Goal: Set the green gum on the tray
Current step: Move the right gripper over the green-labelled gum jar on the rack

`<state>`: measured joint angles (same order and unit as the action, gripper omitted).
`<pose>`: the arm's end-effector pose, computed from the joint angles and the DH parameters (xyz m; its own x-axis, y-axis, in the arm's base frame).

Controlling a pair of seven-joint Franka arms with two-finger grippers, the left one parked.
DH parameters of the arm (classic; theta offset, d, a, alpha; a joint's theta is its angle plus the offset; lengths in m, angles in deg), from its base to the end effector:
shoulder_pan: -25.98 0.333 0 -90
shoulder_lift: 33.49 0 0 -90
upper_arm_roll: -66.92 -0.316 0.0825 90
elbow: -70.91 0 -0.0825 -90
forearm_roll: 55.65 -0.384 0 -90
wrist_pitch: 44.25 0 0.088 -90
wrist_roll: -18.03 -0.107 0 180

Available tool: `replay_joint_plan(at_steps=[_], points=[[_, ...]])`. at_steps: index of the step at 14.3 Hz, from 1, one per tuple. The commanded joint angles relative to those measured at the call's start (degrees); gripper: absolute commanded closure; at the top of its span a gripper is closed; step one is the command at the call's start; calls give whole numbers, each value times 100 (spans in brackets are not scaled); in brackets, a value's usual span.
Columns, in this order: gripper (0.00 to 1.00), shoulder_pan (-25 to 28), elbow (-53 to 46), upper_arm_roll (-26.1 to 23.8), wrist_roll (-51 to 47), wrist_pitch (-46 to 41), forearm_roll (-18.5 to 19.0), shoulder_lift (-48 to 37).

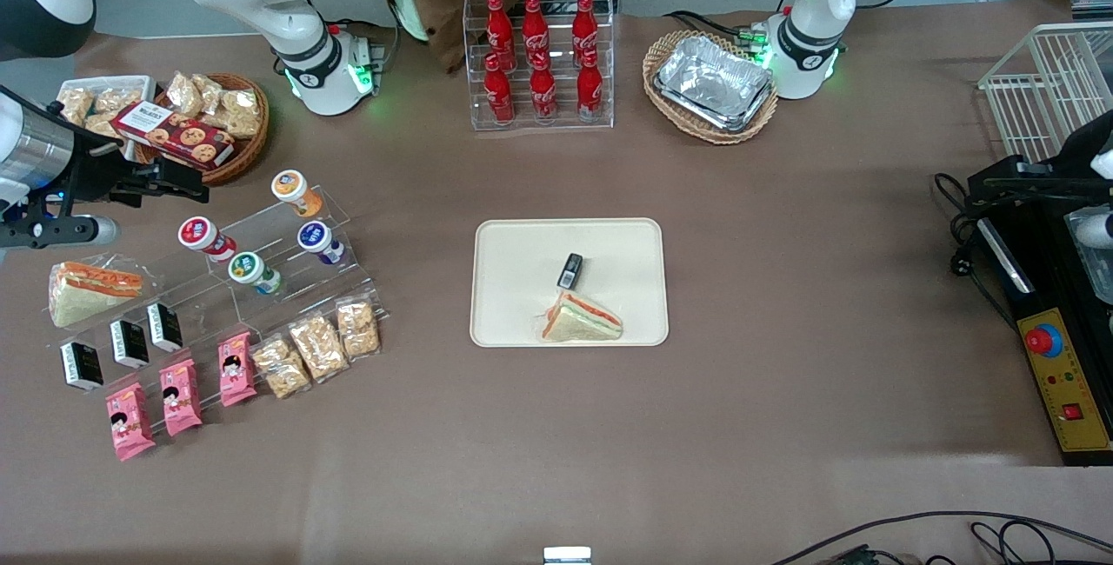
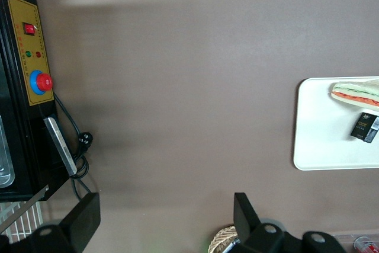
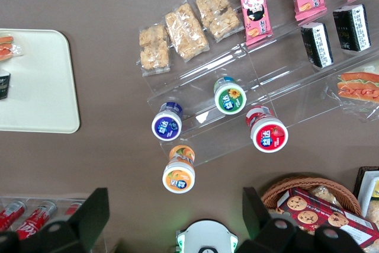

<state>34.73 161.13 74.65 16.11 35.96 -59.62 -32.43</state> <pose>0.5396 0.0186 0.5998 0.9811 -0.0047 -0.1936 -0.0166 -0.9980 -0.0603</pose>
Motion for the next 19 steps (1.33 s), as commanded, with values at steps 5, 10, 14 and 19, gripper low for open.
replay_joint_plan(at_steps=[5, 10, 14, 19], points=[[0, -83, -198, -34, 86, -155, 45, 96], [0, -83, 188, -17, 95, -252, 1, -158], [0, -92, 916, 1, 226, 177, 80, -440], [0, -136, 1787, 124, 570, 1293, 80, -423]])
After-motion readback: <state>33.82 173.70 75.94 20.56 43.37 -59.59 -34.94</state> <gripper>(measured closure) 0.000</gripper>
